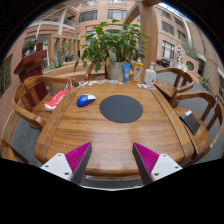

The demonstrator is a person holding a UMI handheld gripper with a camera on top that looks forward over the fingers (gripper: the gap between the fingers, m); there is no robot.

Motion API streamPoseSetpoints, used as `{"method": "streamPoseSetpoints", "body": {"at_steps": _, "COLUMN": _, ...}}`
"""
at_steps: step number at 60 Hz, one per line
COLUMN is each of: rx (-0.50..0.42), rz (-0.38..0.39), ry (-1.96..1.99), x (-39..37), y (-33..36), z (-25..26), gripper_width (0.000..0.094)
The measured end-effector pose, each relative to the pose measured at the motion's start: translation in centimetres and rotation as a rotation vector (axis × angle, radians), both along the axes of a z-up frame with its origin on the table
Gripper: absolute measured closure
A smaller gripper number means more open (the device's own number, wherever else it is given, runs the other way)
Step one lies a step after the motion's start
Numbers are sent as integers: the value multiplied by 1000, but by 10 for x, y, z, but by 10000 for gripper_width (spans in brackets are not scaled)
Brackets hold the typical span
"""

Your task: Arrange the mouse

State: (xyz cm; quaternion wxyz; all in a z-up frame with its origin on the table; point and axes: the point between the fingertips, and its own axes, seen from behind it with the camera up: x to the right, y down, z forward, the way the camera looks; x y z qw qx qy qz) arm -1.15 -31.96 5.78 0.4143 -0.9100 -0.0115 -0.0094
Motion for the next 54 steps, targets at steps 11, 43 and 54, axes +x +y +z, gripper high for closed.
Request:
{"method": "streamPoseSetpoints", "body": {"at_steps": 11, "rx": 75, "rz": 91, "ry": 76, "x": -100, "y": 73, "z": -15, "gripper_width": 89}}
{"method": "streamPoseSetpoints", "body": {"at_steps": 43, "rx": 19, "rz": -9, "ry": 103, "x": -162, "y": 294, "z": -69, "gripper_width": 161}}
{"method": "streamPoseSetpoints", "body": {"at_steps": 54, "rx": 19, "rz": -21, "ry": 41, "x": -162, "y": 330, "z": -71, "gripper_width": 350}}
